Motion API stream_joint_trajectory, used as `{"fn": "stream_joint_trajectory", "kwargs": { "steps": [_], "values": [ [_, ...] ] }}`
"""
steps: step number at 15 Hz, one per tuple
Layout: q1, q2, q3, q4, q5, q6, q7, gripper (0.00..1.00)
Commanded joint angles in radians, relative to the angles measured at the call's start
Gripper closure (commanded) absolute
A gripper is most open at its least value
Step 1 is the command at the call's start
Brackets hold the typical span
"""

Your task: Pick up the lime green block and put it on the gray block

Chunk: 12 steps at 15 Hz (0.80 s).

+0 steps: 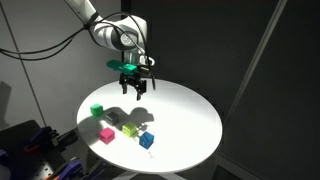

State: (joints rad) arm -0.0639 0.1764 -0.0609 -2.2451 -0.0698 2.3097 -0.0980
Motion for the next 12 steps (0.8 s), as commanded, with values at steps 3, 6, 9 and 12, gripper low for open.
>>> {"fn": "stream_joint_trajectory", "kwargs": {
  "steps": [3, 6, 9, 12],
  "values": [
    [-0.001, 0.037, -0.001, -0.017, 0.009, 0.091, 0.04, 0.0],
    [-0.002, 0.061, -0.003, -0.02, 0.012, 0.11, 0.058, 0.0],
    [-0.004, 0.094, -0.007, -0.017, 0.012, 0.12, 0.073, 0.0],
    [-0.01, 0.123, -0.003, -0.017, 0.015, 0.13, 0.049, 0.0]
  ]
}}
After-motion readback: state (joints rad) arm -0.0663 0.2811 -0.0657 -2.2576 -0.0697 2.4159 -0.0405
